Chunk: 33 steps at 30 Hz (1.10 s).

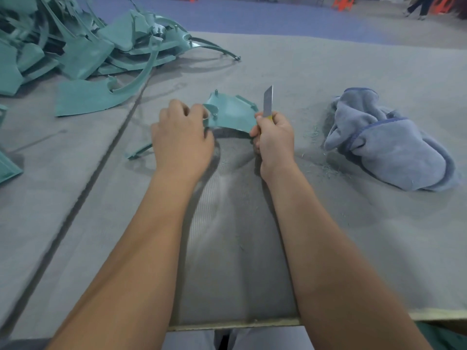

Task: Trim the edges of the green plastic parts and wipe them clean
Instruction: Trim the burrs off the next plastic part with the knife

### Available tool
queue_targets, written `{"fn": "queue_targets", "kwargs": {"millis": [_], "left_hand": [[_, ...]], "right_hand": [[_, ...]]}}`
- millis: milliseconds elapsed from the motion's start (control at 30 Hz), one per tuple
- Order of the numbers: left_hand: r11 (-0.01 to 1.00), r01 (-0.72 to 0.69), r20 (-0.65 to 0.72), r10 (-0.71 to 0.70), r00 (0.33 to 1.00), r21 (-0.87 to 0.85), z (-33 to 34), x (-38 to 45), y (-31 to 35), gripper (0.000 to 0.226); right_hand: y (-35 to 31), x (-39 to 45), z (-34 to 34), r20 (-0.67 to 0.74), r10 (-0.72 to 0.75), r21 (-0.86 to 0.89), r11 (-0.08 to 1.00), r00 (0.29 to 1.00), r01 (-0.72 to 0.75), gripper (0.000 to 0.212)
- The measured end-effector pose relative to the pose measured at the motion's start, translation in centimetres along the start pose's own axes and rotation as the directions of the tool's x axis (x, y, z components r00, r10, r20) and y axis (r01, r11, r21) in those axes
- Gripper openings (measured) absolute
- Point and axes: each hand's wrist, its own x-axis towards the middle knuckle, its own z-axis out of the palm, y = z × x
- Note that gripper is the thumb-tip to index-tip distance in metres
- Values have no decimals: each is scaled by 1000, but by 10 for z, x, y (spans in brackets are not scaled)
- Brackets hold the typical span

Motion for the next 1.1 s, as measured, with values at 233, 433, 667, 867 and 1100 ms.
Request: {"fn": "queue_targets", "kwargs": {"millis": [233,433,667,867,1100], "left_hand": [[996,-85,40,84,996,18,11,1,4,44],[999,0,-69,2,998,33,7,3,-4,33],[999,37,-33,-36,999,23,6,3,-6,36],[999,50,-42,-50,998,6,6,2,-4,35],[999,48,-86,-49,995,-22,8,1,-4,34]], "right_hand": [[-2,0,2,2,50,135,990,999,-50,54],[1,-6,5,55,-85,55,995,995,82,31],[9,-7,1,-119,-174,-115,980,978,161,33],[11,0,4,-201,-170,-129,981,965,146,40],[13,4,3,-231,-182,-229,965,956,128,40]]}}
